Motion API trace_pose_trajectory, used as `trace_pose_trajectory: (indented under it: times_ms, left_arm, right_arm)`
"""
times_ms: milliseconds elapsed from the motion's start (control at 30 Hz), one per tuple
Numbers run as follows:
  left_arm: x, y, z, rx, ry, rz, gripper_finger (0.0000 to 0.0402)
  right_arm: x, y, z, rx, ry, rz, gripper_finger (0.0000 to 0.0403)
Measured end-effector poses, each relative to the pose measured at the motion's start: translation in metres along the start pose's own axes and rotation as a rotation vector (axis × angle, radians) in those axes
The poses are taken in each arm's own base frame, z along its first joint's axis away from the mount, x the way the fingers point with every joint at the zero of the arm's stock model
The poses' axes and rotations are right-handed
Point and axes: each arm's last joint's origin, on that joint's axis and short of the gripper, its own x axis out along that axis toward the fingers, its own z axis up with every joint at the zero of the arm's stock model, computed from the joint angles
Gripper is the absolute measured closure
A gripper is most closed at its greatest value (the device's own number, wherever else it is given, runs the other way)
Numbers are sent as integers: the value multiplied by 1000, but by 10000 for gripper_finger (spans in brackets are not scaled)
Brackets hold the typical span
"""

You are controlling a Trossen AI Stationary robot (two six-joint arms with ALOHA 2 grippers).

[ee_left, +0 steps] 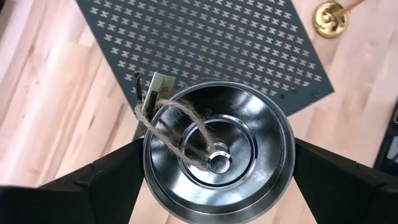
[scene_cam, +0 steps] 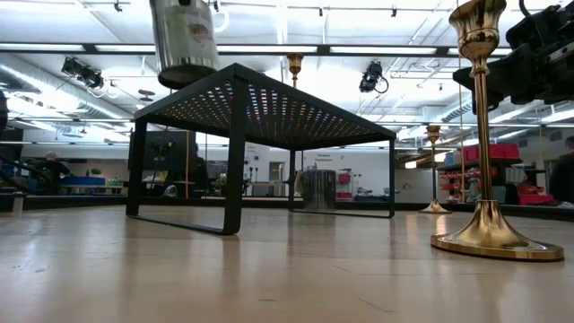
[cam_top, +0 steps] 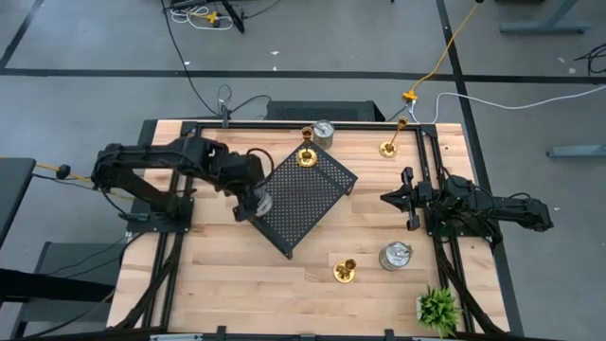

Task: Pick & Place candle stick holders
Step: Put the bottom left silver scented candle on the shelf

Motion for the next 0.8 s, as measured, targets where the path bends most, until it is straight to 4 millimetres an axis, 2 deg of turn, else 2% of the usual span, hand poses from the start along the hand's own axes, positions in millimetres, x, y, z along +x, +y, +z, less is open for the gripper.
trace_pose_trajectory:
  times_ms: [300,800]
  left_arm:
    - [13,12,11,-1,30,37,28]
    - [34,8,16,85,124,69,28]
  right_arm:
    - [0,0,0,0,0,0,380]
    - [0,0,0,0,0,0,380]
